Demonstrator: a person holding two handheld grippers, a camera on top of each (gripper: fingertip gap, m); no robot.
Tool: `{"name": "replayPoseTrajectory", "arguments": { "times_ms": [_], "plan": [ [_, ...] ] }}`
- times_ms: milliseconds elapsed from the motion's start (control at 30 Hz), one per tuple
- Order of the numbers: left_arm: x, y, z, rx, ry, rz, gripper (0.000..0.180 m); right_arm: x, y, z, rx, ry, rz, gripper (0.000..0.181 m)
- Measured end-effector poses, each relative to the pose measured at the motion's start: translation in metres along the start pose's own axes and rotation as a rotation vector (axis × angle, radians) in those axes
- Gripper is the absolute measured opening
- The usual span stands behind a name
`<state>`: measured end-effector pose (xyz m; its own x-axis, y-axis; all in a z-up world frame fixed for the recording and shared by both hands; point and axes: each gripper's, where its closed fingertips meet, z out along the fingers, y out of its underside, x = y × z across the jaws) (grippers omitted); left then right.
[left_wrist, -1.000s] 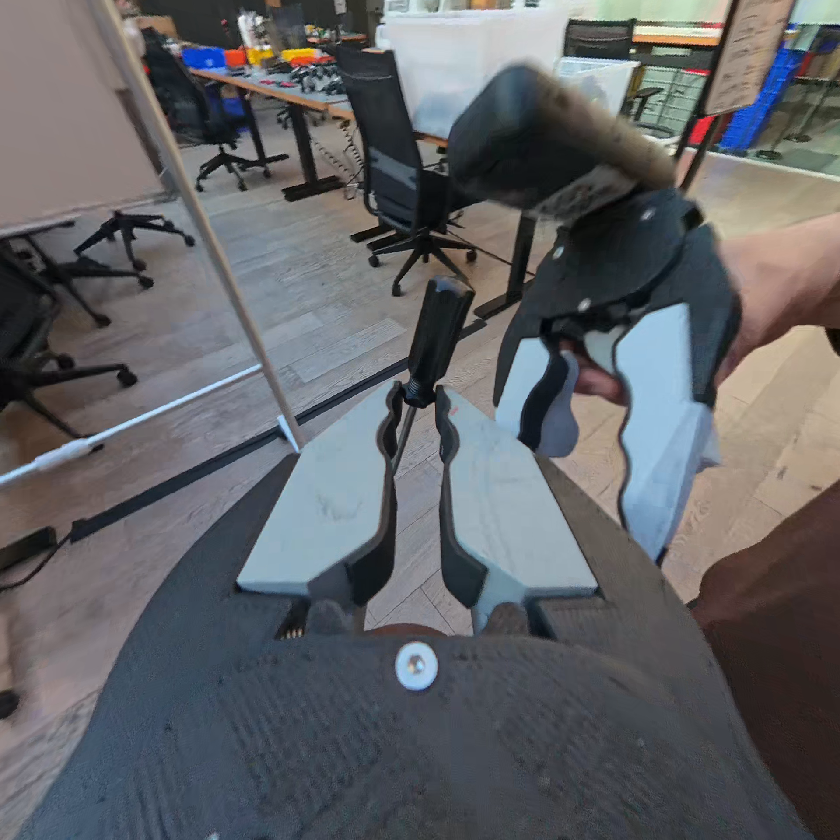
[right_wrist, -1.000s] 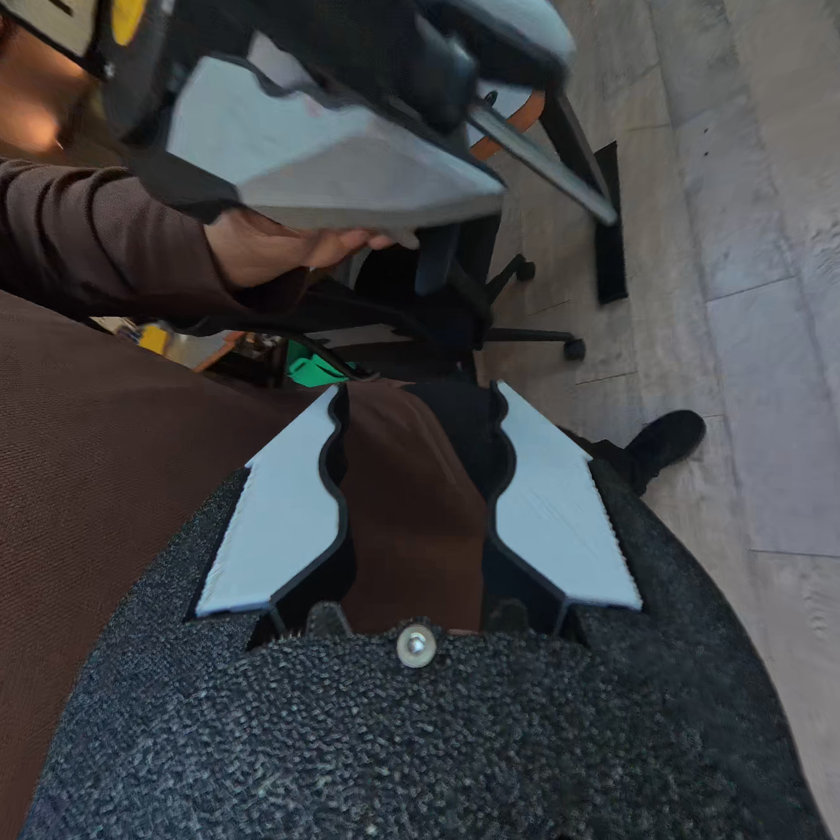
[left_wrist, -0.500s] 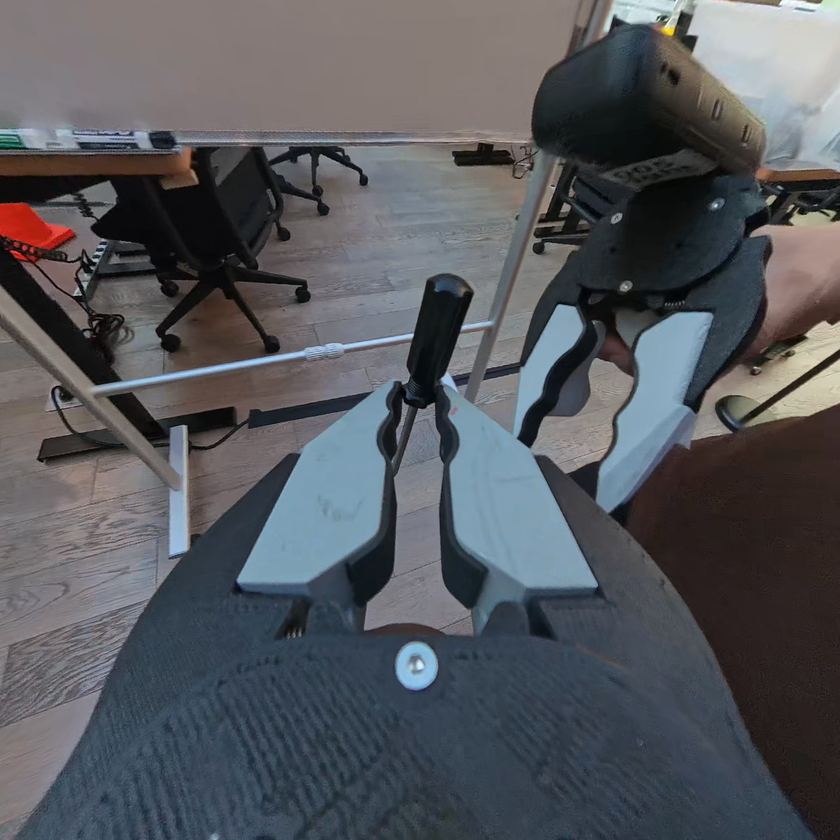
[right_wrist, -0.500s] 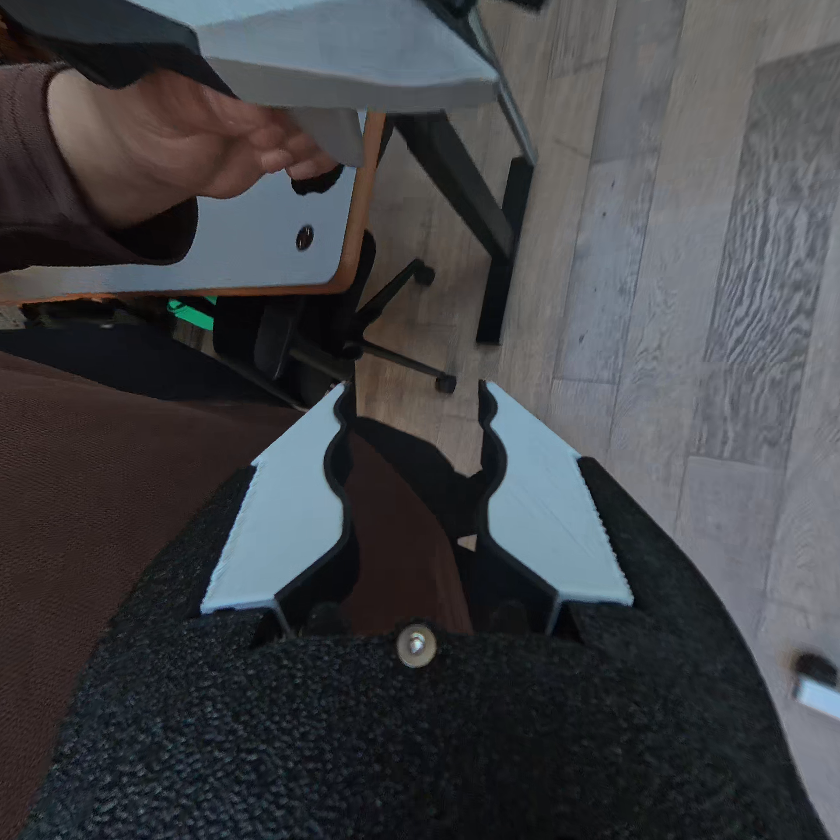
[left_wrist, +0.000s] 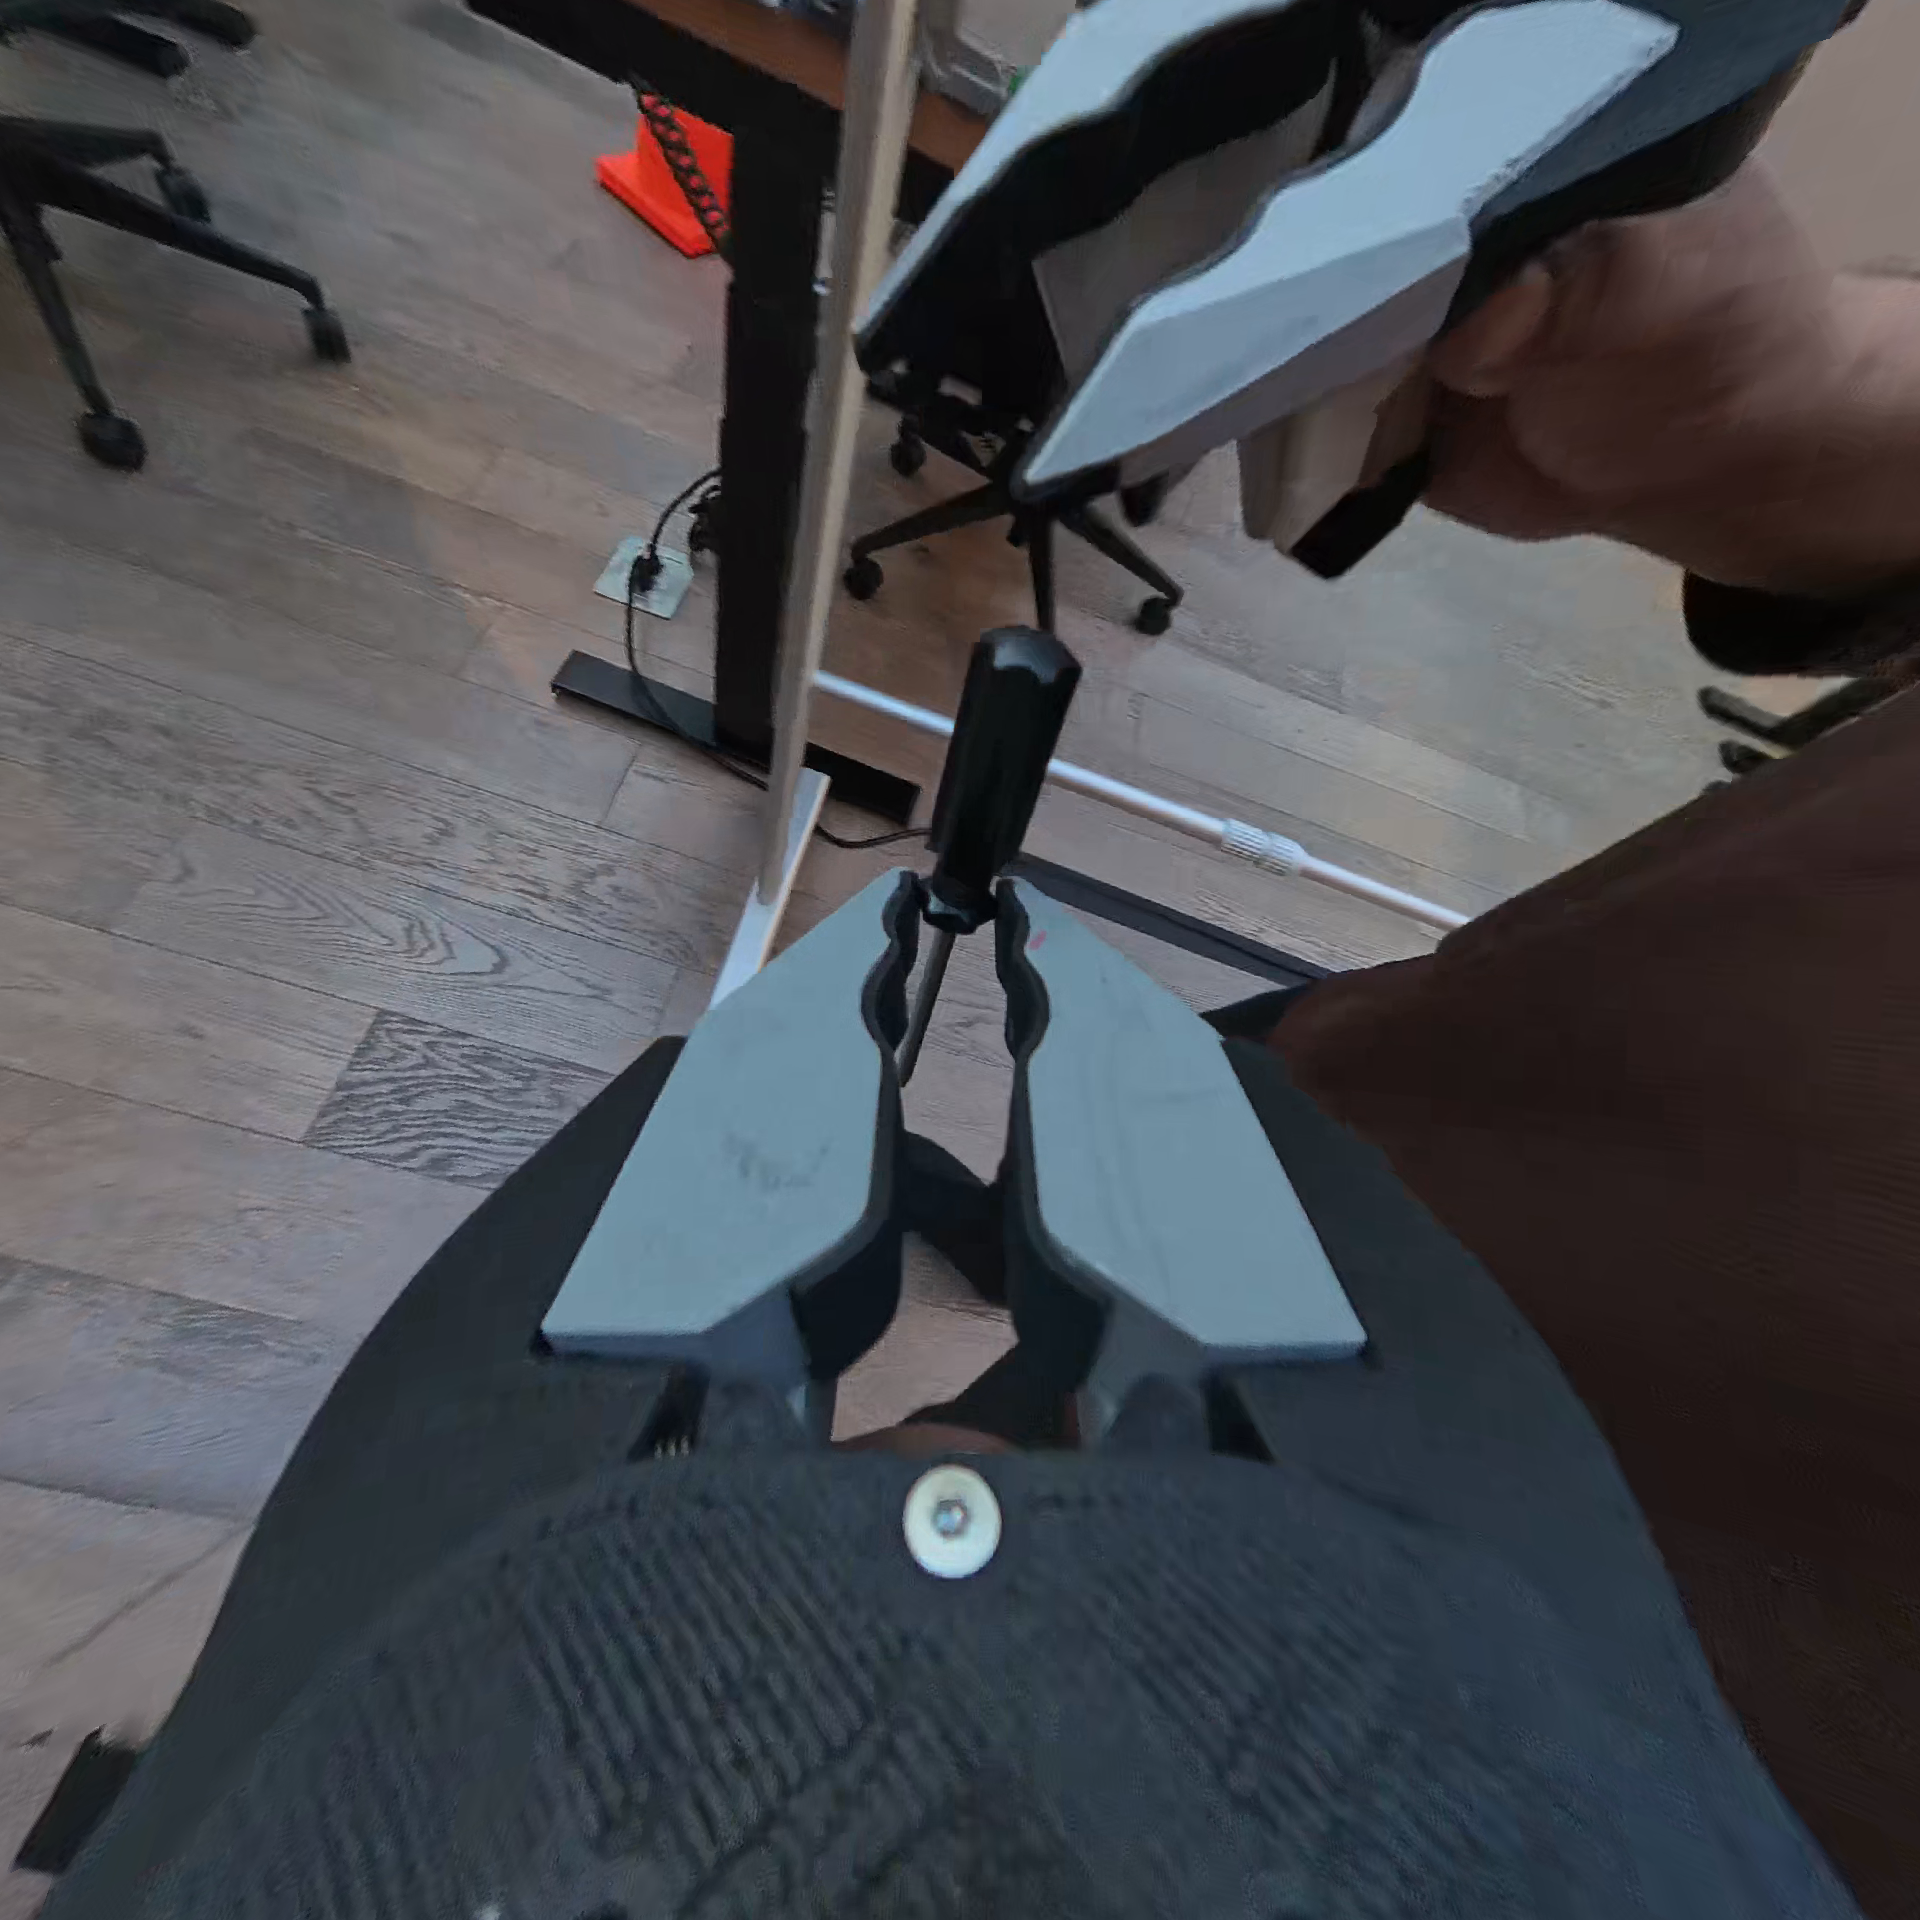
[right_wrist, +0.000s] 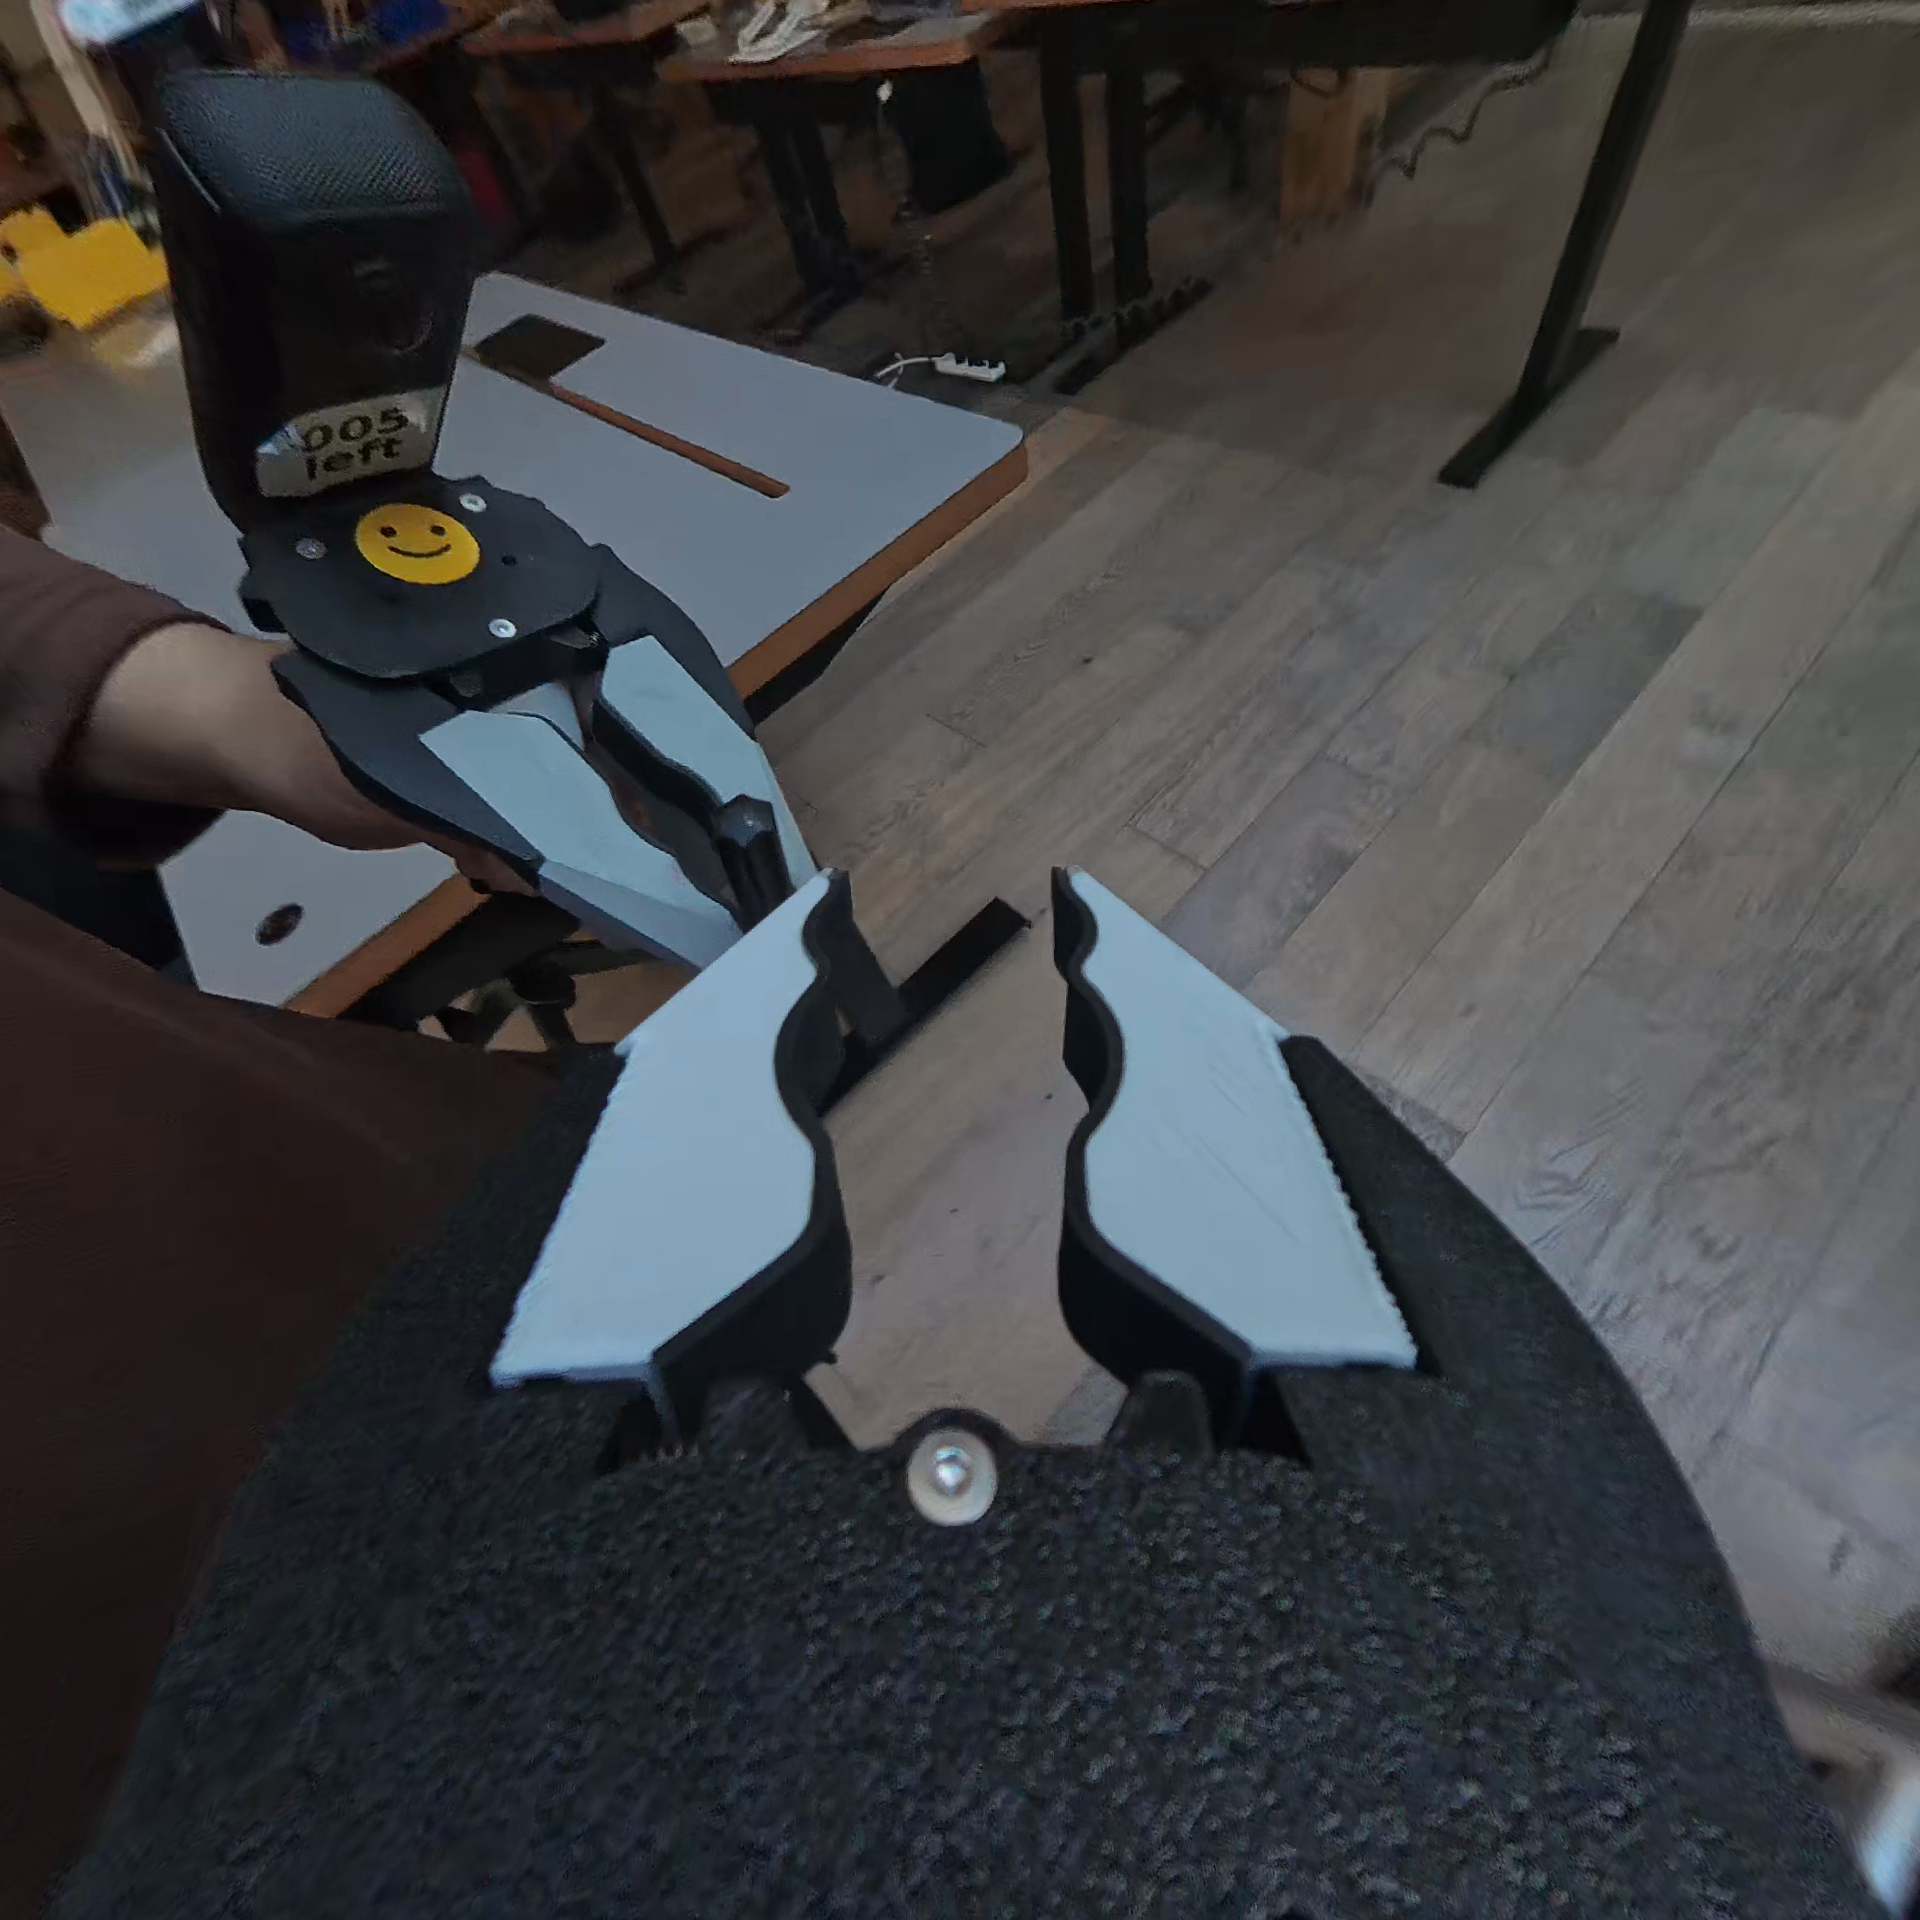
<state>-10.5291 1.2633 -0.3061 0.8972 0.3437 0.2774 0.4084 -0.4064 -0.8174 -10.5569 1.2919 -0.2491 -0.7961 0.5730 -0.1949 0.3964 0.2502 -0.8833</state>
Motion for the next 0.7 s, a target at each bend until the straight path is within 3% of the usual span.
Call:
{"name": "replayPoseTrajectory", "arguments": {
  "times_ms": [233, 400, 567, 700],
  "plan": [
    [-0.136, -0.041, 0.016, 0.089, -0.191, -0.164, 0.013, 0.119, -0.095, 0.086, -0.057, -0.113, -0.227, 0.035],
    [-0.255, -0.054, 0.011, 0.171, -0.223, -0.230, 0.012, 0.176, -0.126, 0.188, -0.088, -0.180, -0.191, 0.015],
    [-0.388, -0.092, -0.007, 0.173, -0.167, -0.166, 0.013, 0.242, -0.161, 0.278, -0.167, -0.118, -0.087, 0.007],
    [-0.494, -0.141, -0.040, 0.162, -0.154, -0.067, 0.013, 0.300, -0.216, 0.340, -0.114, -0.065, -0.019, 0.008]
  ]
}}
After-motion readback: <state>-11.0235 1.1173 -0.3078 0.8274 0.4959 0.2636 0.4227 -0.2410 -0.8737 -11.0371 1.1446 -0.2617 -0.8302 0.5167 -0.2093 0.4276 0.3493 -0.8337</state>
